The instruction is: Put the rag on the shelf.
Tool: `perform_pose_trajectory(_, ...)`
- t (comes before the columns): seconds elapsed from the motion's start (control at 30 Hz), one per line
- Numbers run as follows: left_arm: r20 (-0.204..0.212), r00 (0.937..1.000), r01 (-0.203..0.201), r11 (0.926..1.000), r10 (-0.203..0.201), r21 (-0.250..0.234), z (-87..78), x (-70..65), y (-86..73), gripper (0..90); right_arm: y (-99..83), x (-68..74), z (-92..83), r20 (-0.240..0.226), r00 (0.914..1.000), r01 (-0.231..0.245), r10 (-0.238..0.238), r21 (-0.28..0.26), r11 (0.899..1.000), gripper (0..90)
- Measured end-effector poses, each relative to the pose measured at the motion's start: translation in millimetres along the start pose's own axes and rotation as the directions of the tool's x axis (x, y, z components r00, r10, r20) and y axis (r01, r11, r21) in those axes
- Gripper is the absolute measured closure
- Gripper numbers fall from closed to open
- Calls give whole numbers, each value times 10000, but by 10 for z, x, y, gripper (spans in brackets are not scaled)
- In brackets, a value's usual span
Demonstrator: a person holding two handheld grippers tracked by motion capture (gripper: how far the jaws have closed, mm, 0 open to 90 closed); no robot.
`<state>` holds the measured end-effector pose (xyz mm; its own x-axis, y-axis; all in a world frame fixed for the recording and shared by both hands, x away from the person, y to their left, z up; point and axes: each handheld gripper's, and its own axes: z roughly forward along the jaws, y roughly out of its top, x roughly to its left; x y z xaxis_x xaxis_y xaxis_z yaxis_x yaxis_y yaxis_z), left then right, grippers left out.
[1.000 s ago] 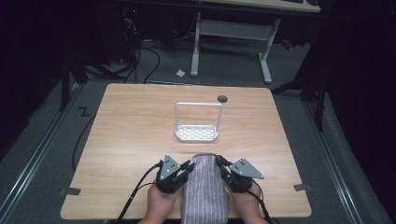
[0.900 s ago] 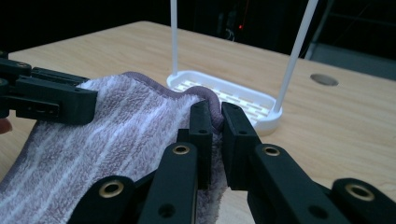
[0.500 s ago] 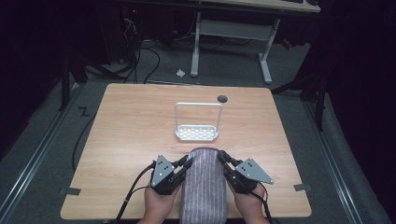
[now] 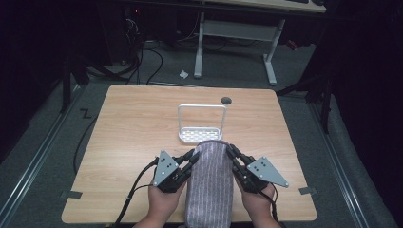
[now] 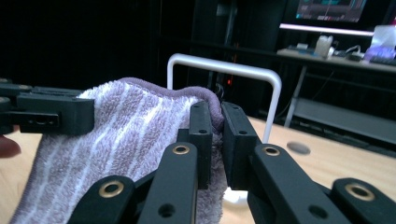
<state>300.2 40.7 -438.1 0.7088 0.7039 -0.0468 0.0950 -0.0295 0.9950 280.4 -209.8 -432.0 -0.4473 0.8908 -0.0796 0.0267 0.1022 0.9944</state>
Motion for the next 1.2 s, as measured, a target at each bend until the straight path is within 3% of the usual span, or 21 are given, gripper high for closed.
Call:
perform_pose_trajectory(0.1, -9, 10000, -10, 9997, 10, -236, -4, 21, 105, 802, 158, -53, -11, 103, 9999, 40, -36, -362, 9993, 838)
perform_pose_trajectory(0.2, 127, 9997, 234, 9990, -229, -392, 9, 69, 217, 803, 254, -78, -1, 156, 9999, 54, -45, -589, 9983, 838)
perform_pose_trajectory(0.3, -134, 9998, -154, 9980, 146, -612, 42, 107, 363, 804, 421, -92, 41, 166, 9998, 157, -143, -871, 9961, 838)
perform_pose_trajectory(0.5, -377, 9987, -376, 9961, 347, -798, 94, 183, 510, 805, 579, -121, 118, 156, 9997, 224, -208, -1101, 9937, 838)
perform_pose_trajectory(0.73, -929, 9933, -784, 9909, 684, -1095, 189, 326, 710, 809, 780, -215, 323, 305, 9990, 346, -313, -1134, 9929, 838)
perform_pose_trajectory(0.97, -1429, 9846, -1147, 9890, 1007, -934, 420, 528, 892, 811, 966, -312, 588, 453, 9987, 292, -244, -1073, 9938, 839)
perform_pose_trajectory(1.17, -1651, 9822, -1078, 9890, 901, -1014, 548, 688, 974, 811, 1071, -370, 800, 513, 9984, 289, -235, -1068, 9939, 839)
perform_pose_trajectory(1.2, -1691, 9824, -961, 9906, 787, -974, 594, 731, 986, 811, 1098, -399, 912, 540, 9984, 209, -154, -1023, 9945, 838)
